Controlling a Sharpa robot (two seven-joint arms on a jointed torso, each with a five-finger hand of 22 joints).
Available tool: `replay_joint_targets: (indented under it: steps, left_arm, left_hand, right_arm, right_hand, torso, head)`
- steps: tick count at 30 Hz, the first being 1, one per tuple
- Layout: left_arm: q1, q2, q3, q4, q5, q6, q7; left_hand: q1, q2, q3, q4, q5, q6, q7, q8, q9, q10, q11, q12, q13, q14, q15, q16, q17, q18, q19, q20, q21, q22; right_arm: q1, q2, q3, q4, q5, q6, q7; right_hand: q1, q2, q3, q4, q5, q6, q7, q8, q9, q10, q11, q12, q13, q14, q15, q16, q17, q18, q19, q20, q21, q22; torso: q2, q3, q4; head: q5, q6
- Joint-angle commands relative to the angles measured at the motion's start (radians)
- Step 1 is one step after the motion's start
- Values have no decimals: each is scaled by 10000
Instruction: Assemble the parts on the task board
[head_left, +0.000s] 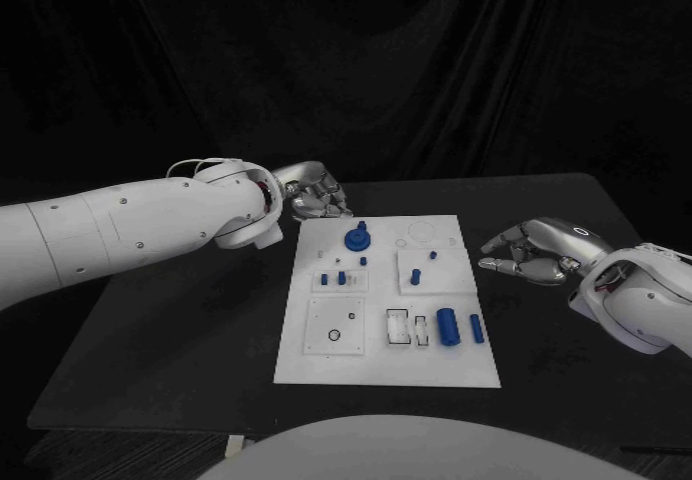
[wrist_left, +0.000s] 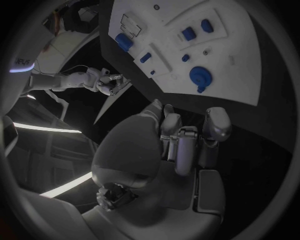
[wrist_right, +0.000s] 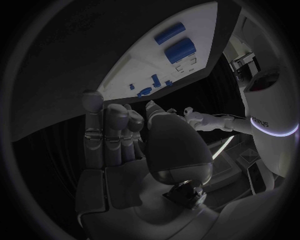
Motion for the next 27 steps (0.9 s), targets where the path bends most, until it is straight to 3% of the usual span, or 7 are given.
replay_joint_targets:
  steps: [1,3,7,12,14,18,27]
  left_arm:
    - [-59,212,6,-329,-1755,-420,2921]
    - [-171,386,5,-608,-2513,-426,3173]
    - [-411,657,5,-1041,-3611,-600,3389]
    - [-761,1016,6,-1570,-5062,-1107,3465]
    - [-889,1175,6,-1776,-5622,-1198,3391]
    - [-1100,1489,6,-2154,-6396,-1043,3144]
    - [-1397,1824,8,-2560,-6803,-895,2803]
  left_hand:
    - [635,-155,463,154,-122,41,141,-851,-1116,-2341,136,-3611,-2197,-1077,106,-618,607,-33,150,80,382,1457]
    - [914,-430,787,387,-332,-331,139,-1542,-2540,-2460,-7,-5299,-3821,-1399,-52,-1098,-192,-139,1017,90,1160,1684]
    - [1288,-853,1261,398,-298,-308,-72,-1556,-4827,-2477,-85,-6923,-5655,-184,-337,-888,-114,-386,2625,-22,2495,2124]
    - [1494,-1103,1502,191,-270,-825,-264,-1525,-5807,-2660,-207,-7591,-6439,-222,-476,-1136,-603,-332,2522,-122,2328,2046]
    - [1489,-1286,1622,-27,-409,-1014,-694,-1555,-6622,-2699,-385,-7929,-6972,-264,-611,-1277,-901,-253,2303,-241,2015,1928]
    - [852,-1437,1229,51,-555,-1282,-1300,-1546,-7178,-2909,-211,-8024,-7177,-399,-488,-1375,-1157,-213,2148,-194,1772,1856]
    - [758,-1397,1089,-162,-213,-1082,-1197,-1502,-7494,-2762,-172,-7846,-7192,-225,-461,-1159,-933,-259,2336,-153,1912,1933]
  right_arm:
    - [-50,-21,5,38,-15,-177,126]
    - [-64,-23,5,40,-15,-171,156]
    - [-95,-44,6,68,-15,-204,222]
    - [-148,-73,6,95,-15,-233,285]
    - [-164,-76,6,93,-15,-230,300]
    - [-189,-69,6,84,-15,-240,329]
    - [-233,-57,7,67,-15,-259,363]
  right_hand:
    - [-69,4,-53,-24,9,65,28,-69,-9,52,-16,-45,-10,238,60,-48,-4,51,62,-22,-56,111]
    - [-67,5,-51,-32,14,67,26,-69,-9,58,-18,-26,8,237,61,-40,2,49,63,-22,-46,115]
    - [-67,6,-51,-34,16,69,26,-69,-9,55,-18,-31,3,236,61,-40,2,50,61,-21,-57,113]
    - [-65,7,-50,-37,18,70,25,-69,-9,62,-19,-14,19,239,60,-8,24,45,67,-21,-24,122]
    - [-65,7,-50,-37,18,70,25,-69,-9,62,-19,-14,19,239,60,-8,24,45,67,-21,-24,122]
    - [-10,-27,-45,-82,20,87,17,-72,-12,56,-28,-18,14,233,56,-19,16,46,66,-23,-37,126]
    - [16,-43,-42,-98,18,93,14,-74,-13,54,-31,-20,12,231,53,-22,14,47,65,-24,-47,127]
  torso:
    - [20,-6,-8]
    - [20,-6,-2]
    - [55,-10,8]
    - [123,-28,19]
    - [141,-42,33]
    - [156,-65,33]
    - [166,-69,12]
  head:
    - [-13,-2]
    - [-25,-2]
    - [-13,-2]
    - [-43,-2]
    - [-64,-2]
    - [-55,-2]
    - [-68,-2]
